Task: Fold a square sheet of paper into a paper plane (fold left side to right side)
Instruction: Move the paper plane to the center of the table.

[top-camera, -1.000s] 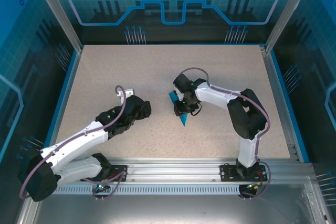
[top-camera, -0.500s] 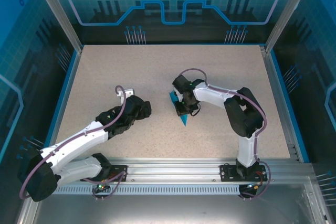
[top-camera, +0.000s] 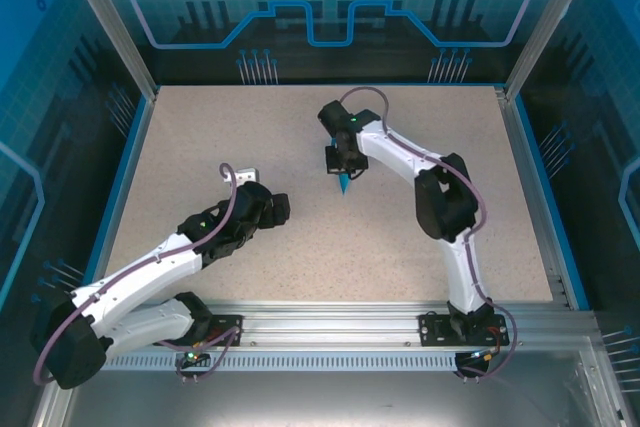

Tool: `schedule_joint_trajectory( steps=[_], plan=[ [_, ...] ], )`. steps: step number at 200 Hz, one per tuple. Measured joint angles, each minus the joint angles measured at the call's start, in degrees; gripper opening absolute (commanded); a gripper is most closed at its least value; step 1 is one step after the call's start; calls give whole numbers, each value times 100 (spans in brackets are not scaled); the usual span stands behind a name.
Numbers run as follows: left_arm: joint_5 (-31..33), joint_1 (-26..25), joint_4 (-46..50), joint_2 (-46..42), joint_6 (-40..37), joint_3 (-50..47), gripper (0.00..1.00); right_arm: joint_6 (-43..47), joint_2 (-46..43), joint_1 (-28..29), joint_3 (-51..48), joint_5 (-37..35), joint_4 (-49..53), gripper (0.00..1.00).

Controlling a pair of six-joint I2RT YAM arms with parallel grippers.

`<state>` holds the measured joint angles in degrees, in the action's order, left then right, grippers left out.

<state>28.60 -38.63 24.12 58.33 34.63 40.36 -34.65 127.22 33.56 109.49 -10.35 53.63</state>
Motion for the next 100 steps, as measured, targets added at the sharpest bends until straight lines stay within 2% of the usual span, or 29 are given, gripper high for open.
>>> schedule_joint_trajectory(
  steps=[29, 50, 100],
  plan=[
    [-68, 0, 2, -22, -50, 0, 99, -129, 765, -13, 664, -127, 393, 5],
    [-114, 0, 2, -79, -70, 0, 99, -140, 988, -13, 861, -234, 614, 6],
    [-144, 0, 4, -138, -70, 0, 99, -92, 1023, -11, 955, -269, 811, 20]
  ],
)
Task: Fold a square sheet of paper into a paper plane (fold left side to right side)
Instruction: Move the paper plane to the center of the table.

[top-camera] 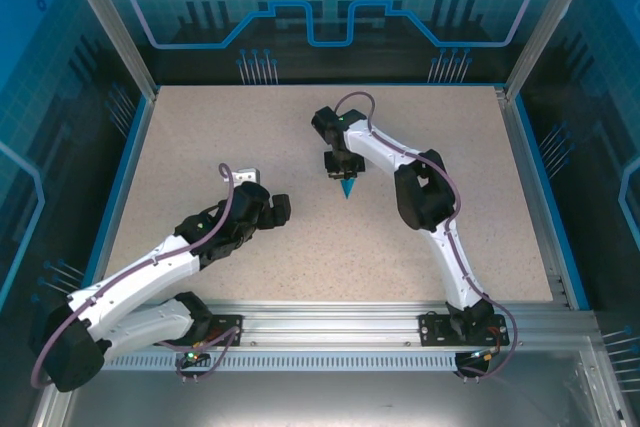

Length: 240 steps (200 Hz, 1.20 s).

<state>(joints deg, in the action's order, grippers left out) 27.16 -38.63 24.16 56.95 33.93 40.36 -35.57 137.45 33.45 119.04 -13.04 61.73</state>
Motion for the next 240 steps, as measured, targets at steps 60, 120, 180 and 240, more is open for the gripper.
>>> schedule_joint_trajectory(
  steps=[60, 120, 180, 240],
  plan=[
    [0, 0, 2, -7, 0, 0, 99, 68, 188, 35, 142, 15, 79, 29],
    [0, 0, 0, -4, -2, 0, 98, 96, 197, 52, 184, -7, 162, 34],
    [0, 0, 0, 103, -46, 0, 98, 155, 0, 184, 184, -142, 286, 44],
    [-501, 498, -85, 442, -48, 175, 99, 389, -1425, 334, -553, -245, 153, 64]
  ],
)
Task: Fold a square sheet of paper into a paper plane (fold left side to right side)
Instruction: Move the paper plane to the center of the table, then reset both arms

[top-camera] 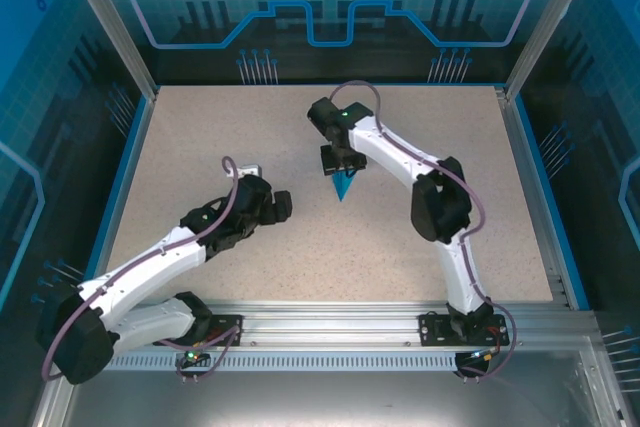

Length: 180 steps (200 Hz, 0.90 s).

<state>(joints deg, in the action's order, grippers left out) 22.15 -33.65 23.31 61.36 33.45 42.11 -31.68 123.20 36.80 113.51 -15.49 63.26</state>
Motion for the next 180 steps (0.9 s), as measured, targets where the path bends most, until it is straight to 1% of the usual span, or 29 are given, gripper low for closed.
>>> schedule_joint_trajectory(
  steps=[25, 52, 70, 84, 111, 132, 154, 165, 180],
  plan=[
    [-256, 584, -46, 9, -48, 98, 99, 256, -1161, 2, -992, -199, -439, 78],
    [-271, 1036, -284, -85, -190, 149, 99, 623, -2717, -52, -2507, -450, -1202, 99],
    [-101, 1196, -647, -330, -328, 22, 98, 879, -3609, -240, -3464, -629, -1781, 99],
    [190, 1241, -1071, -592, -485, -254, 99, 1056, -4129, -560, -4172, -761, -2262, 99],
    [957, 1250, -1703, -890, -874, -881, 99, 1401, -4699, -1528, -5429, -857, -3235, 100],
    [1519, 1263, -1969, -944, -1322, -1300, 98, 1845, -5171, -2321, -6802, -817, -4481, 100],
    [1816, 1410, -2345, -942, -1722, -1714, 99, 2192, -5399, -2955, -7899, -579, -5414, 99],
    [1864, 1523, -2592, -896, -1869, -1934, 98, 2323, -5379, -3182, -8201, -450, -5827, 100],
    [1853, 1709, -2966, -717, -2026, -2214, 98, 2474, -5298, -3305, -8450, -267, -6454, 100]
  ],
)
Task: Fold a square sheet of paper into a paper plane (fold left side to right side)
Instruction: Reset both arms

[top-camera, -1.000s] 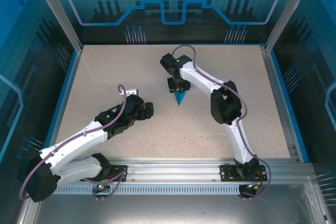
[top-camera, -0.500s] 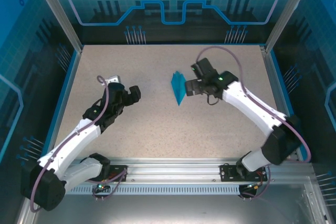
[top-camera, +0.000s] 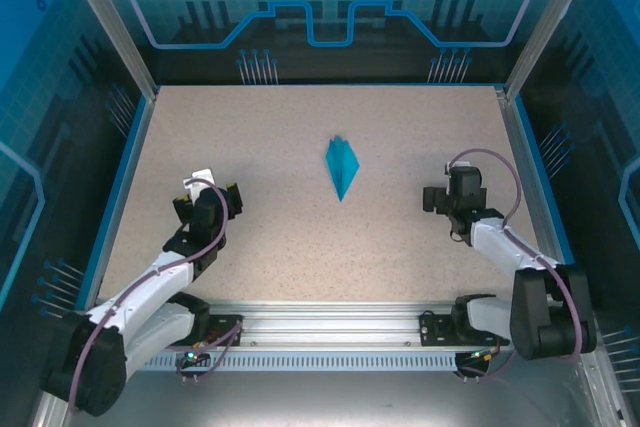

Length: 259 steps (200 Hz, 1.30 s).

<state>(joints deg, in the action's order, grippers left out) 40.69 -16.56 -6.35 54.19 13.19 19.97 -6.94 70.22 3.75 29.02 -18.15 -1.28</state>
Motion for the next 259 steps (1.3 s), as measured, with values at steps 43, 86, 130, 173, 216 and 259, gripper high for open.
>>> schedule_joint_trajectory(
  steps=[43, 86, 130, 173, 216, 259],
  plan=[
    [-439, 466, -1174, 634, -496, -369, 98, 398, 573, -4, -133, 452, -1659, 100],
    [-1390, 1023, -2490, 1373, -831, -374, 99, 577, 990, 2, -273, 857, -2920, 100],
    [-2151, 1307, -3628, 2214, -968, -372, 99, 682, 1589, 59, -483, 1069, -3727, 100],
    [-2610, 1351, -4068, 3322, -1078, -72, 99, 682, 1591, 20, -481, 1270, -3995, 99],
    [-2778, 1427, -4052, 3318, -1078, 205, 98, 682, 1591, 22, -481, 1290, -4035, 100],
    [-2859, 1427, -4044, 3318, -1080, 205, 99, 682, 1591, 22, -481, 1331, -4035, 100]
  ],
)
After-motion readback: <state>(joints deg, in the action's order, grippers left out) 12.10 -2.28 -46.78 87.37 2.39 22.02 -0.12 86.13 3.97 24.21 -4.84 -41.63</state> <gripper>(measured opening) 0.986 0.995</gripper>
